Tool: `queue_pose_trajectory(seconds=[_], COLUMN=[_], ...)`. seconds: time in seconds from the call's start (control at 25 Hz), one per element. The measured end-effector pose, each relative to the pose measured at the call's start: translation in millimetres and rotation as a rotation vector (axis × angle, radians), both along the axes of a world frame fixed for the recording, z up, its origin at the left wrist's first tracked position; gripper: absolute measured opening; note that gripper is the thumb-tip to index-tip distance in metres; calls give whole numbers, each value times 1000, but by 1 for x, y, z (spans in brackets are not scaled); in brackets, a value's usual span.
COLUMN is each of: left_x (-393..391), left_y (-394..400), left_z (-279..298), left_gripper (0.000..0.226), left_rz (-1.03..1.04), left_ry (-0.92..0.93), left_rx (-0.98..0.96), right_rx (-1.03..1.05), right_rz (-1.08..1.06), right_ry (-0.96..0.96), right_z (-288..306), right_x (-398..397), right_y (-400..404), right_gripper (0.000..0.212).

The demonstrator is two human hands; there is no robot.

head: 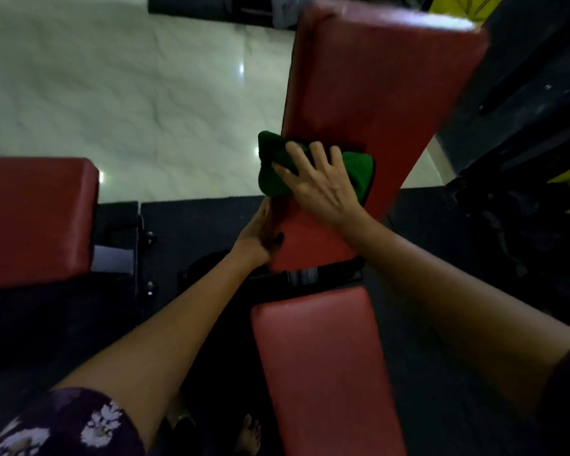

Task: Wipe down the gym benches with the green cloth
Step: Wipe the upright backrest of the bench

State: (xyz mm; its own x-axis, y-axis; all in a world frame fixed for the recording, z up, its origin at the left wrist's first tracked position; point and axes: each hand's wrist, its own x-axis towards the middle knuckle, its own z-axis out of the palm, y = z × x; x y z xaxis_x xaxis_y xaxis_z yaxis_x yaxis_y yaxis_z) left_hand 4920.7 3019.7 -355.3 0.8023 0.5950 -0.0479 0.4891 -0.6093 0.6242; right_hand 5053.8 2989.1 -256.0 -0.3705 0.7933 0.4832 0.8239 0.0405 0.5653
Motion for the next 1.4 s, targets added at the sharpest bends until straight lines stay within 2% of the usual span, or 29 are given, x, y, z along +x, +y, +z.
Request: queue_pose_trajectory(seconds=[0.16,0.28,0.32,0.44,0.48,0.56,0.64,0.72,0.8,0.88,0.96,1.0,1.04,1.16,1.2,1.32,1.4], left_x=[10,18,20,31,36,50,63,73,77,82,95,104,112,126,128,129,128], left_y=[25,49,57,83,90,99,107,120,132,136,131,127,124,123,124,127,128], left_z=[114,178,196,235,243,260,274,288,300,308,312,314,314,307,305,301,299], left_gripper=[78,71,72,70,65,52,46,44,45,45,40,40,43,63,66,65,64], left_rz=[89,111,108,69,30,-50,-134,-241,-344,-392,-374,-355,-338,-344,-357,-382,-366], left_ry=[-189,-271,-317,-426,-399,-264,-162,-133,-73,3,50,62,72,98,91,78,65], left_rx=[-81,58,89,197,208,257,368,393,381,426,465,473,466,441,451,472,465], right_rx=[119,128,141,237,284,353,407,421,519,749,847,859,864,800,775,863,858], right_rz=[-120,-210,-281,-675,-783,-875,-788,-694,-768,-954,-1183,-1224,-1201,-954,-951,-1074,-1190], right_ry=[85,255,394,1071,1255,1436,1503,1478,1441,1629,1918,1988,1967,1716,1720,2043,2179], right_z=[80,125,139,160,158,148,131,108,88,87,100,107,111,90,75,58,67], right_x=[10,11,14,40,42,20,-21,-51,-49,-34,-35,-44,-55,-82,-80,-52,-47], right_y=[18,25,25,14,11,14,25,32,34,42,61,72,80,74,67,52,57], right_gripper=[37,46,48,59,64,72,74,70,63,61,57,56,55,57,56,55,56])
